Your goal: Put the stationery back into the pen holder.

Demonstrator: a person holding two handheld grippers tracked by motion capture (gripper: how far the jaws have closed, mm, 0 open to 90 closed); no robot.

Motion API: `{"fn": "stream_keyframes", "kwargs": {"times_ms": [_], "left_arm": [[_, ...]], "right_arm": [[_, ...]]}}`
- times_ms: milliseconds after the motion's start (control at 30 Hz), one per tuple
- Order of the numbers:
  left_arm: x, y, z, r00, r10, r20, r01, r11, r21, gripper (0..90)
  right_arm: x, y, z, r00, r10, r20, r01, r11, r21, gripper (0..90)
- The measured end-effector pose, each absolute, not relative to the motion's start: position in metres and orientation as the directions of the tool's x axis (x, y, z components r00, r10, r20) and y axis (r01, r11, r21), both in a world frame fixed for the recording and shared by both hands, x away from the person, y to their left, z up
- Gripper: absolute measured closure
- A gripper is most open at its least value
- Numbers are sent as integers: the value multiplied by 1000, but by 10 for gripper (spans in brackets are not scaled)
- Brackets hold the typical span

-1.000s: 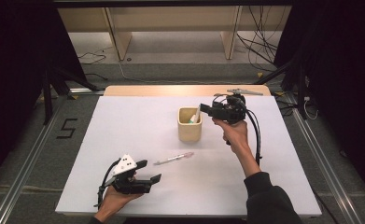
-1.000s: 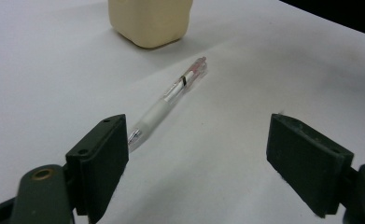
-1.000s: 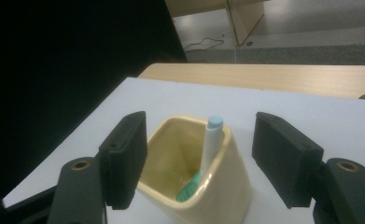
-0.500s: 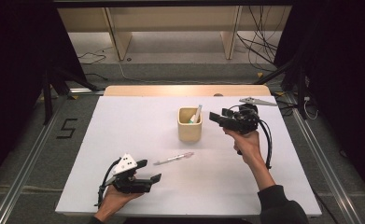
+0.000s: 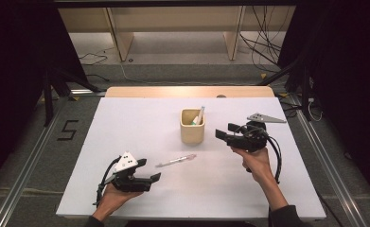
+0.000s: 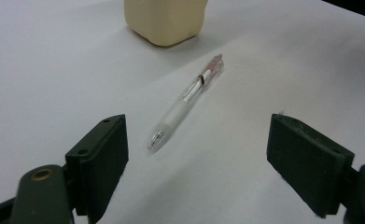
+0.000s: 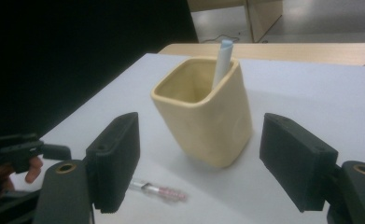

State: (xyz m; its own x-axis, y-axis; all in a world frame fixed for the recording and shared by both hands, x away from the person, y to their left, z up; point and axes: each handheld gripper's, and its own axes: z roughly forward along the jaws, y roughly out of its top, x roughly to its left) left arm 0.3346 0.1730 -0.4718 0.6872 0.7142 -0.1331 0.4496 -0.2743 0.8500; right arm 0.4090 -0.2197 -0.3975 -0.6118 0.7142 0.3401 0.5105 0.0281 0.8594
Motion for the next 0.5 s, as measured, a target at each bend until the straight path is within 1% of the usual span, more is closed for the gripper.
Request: {"fn": "stream_keyframes", "kwargs": {"times_ms": [500], "left_arm": [[363, 164, -465, 702, 708, -76, 479, -391, 786, 211]], "right_arm": [[375, -235, -416, -626, 697, 350, 512, 28, 859, 277]]}}
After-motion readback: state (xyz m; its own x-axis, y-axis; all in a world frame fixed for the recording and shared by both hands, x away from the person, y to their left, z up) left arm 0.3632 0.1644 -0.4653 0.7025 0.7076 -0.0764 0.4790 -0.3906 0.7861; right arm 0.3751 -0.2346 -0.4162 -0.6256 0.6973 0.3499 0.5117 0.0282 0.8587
